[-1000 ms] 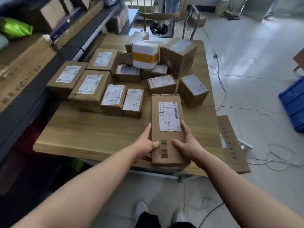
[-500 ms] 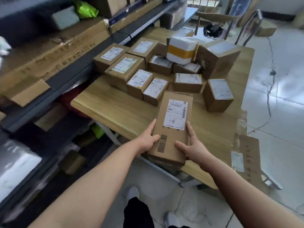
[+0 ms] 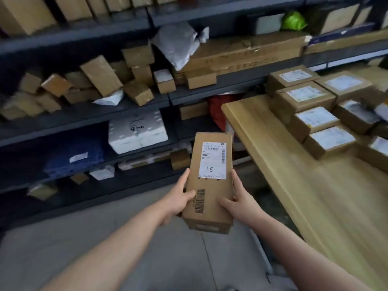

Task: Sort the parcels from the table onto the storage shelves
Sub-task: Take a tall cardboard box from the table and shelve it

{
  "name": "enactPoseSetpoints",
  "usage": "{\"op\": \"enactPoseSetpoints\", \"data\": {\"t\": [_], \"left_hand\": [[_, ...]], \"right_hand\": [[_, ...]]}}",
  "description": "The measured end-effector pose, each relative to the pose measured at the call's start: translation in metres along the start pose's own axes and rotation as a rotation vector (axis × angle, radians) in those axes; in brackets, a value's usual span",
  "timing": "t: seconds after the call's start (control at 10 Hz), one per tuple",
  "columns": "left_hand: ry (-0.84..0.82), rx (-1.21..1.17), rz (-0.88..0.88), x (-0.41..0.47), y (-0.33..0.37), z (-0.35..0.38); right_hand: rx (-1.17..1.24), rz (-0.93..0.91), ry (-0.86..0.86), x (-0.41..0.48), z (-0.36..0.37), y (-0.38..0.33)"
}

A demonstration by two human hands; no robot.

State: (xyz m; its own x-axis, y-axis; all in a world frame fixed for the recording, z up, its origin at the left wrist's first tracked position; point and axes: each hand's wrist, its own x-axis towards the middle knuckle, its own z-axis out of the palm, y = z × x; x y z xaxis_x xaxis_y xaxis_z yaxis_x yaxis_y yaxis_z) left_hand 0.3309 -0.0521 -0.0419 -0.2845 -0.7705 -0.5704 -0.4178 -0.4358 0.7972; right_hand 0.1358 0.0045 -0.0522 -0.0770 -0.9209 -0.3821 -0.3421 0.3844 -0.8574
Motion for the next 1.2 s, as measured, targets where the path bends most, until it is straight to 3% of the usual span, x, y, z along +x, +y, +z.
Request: {"op": "enactPoseSetpoints", "data": {"t": [0.4, 0.7, 1.0, 1.2], "left_hand": [[0.566, -0.333, -0.158, -0.172, -0.174, -0.232], [0.887, -0.515, -0.289, -0.292, -0.278, -0.339], [1.064, -0.699, -0.339, -0.322, -0.33, -0.41], [1.117, -0.769, -0.376, -0.296, -0.336, -0.491]], "right_hand": [[-0.286, -0.266, -0.572, 0.004, 0.306, -0.136], [-0.343, -0.319, -0.938, -0.036, 0.51, -0.198], [-0.418, -0.426, -1.208, -0.031, 0.634, -0.254], [-0.461, -0.433, -1.287, 0.022, 0.712, -0.295]]}}
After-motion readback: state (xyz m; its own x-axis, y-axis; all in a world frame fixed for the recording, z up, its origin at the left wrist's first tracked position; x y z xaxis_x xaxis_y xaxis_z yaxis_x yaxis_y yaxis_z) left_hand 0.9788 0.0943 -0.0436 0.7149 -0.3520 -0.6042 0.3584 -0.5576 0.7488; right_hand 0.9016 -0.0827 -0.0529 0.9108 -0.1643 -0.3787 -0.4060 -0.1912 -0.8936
